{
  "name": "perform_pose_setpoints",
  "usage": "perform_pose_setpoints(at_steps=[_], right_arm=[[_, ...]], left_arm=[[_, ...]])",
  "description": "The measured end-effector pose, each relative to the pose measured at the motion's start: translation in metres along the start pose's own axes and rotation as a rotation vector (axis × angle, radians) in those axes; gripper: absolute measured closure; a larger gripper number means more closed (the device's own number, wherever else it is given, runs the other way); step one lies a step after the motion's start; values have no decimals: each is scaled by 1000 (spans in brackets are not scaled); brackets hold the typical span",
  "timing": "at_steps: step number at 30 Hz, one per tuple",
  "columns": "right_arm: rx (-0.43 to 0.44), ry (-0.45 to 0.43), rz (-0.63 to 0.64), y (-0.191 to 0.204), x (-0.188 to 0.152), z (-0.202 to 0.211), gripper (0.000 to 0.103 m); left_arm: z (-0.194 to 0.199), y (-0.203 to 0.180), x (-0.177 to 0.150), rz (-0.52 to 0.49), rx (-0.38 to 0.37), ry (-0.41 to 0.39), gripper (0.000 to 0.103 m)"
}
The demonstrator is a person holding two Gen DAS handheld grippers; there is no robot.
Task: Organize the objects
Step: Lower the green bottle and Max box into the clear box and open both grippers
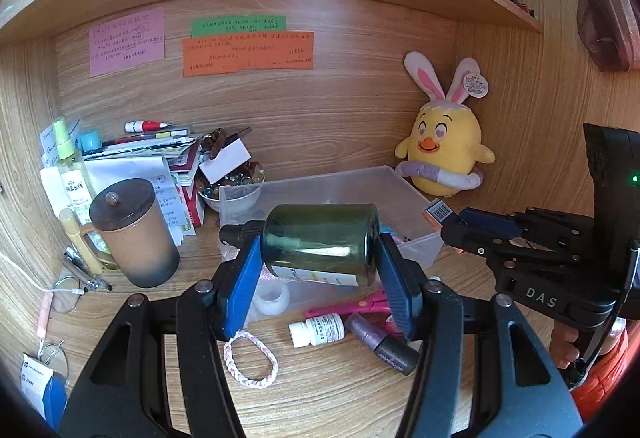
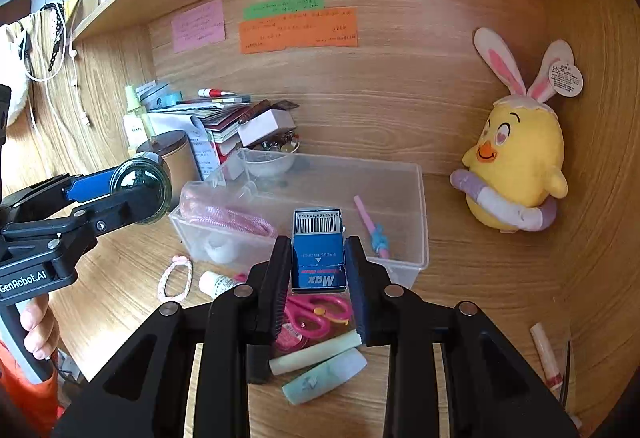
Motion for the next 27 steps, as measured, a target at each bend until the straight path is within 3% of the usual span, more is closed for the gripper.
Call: perform_pose_setpoints(at_steps=[13, 21, 27], right_arm=[[-66, 53, 15, -10, 24, -50, 78], [-107, 139, 43, -18, 19, -87, 78], [-116, 169, 39, -23, 14, -99, 78]], left_arm=[[-61, -3, 23, -56, -1, 73, 46], [-101, -11, 19, -88, -36, 170, 46], [-116, -14, 16, -88, -64, 198, 46]])
Point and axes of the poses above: each gripper's, at about its wrist camera, not at the fingertips, and z roughly against the way its jaws point, y to its left, x to its top, the point moved 1 cm from there along -z, roughly the way its jaws point, and after that the axes turned 9 degrees about -z, right-handed, at the moved point
